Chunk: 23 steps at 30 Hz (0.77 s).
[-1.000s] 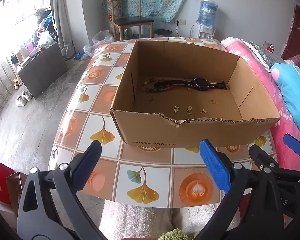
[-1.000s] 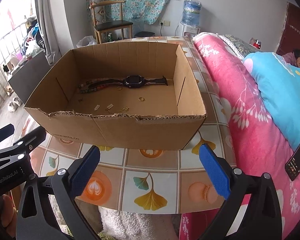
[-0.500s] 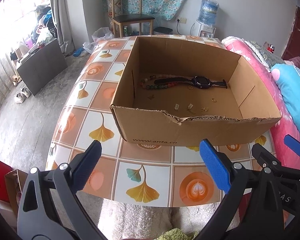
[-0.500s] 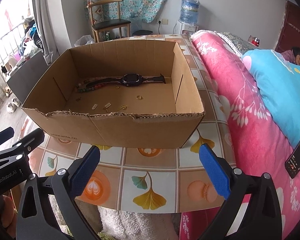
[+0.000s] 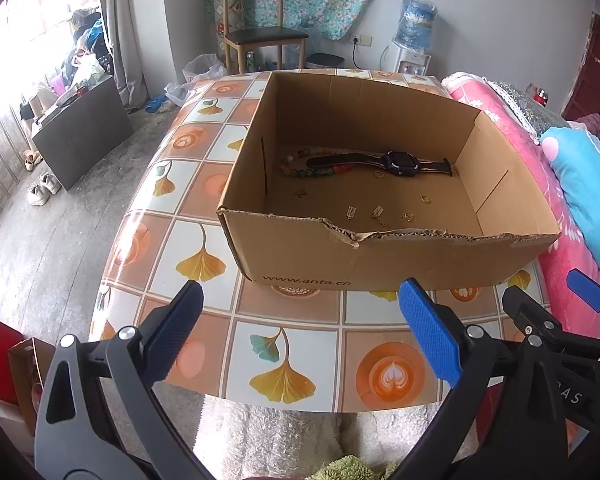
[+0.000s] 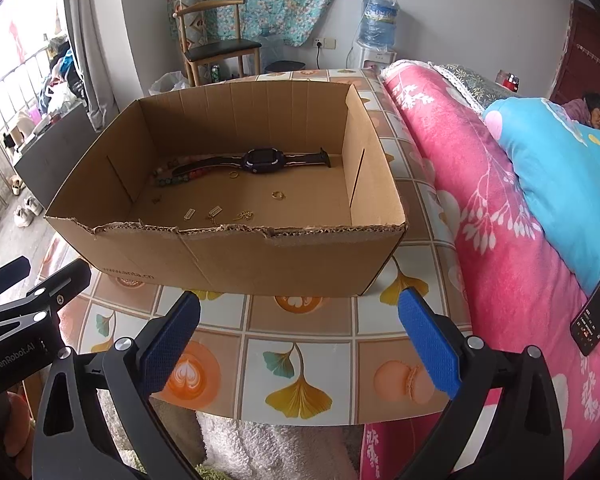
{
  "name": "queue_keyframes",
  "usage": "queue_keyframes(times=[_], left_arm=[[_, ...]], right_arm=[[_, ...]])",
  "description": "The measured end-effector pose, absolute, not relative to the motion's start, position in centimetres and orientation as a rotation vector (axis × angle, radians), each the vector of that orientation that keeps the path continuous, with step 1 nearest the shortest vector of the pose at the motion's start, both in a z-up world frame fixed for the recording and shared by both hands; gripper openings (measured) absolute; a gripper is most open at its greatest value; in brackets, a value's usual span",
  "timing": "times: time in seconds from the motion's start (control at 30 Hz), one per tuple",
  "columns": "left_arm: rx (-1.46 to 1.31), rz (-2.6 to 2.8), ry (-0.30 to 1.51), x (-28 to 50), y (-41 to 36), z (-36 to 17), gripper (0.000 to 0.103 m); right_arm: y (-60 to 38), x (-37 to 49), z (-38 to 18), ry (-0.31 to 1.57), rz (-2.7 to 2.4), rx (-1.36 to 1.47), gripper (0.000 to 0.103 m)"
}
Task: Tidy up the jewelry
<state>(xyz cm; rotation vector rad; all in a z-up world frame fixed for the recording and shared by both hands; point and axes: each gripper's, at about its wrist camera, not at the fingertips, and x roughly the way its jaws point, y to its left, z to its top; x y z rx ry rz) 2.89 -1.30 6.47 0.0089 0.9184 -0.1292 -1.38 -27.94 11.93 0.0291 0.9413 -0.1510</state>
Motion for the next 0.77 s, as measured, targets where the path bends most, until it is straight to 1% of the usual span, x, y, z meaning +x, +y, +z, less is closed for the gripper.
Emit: queue_keyframes(times=[0.77], left_arm=[[-0.001, -0.124, 0.91, 2.26, -1.79, 6.82, 0.095]], right_arm=[[-28.43, -1.92, 11.7, 0.937, -0.151, 0.048, 0.097]])
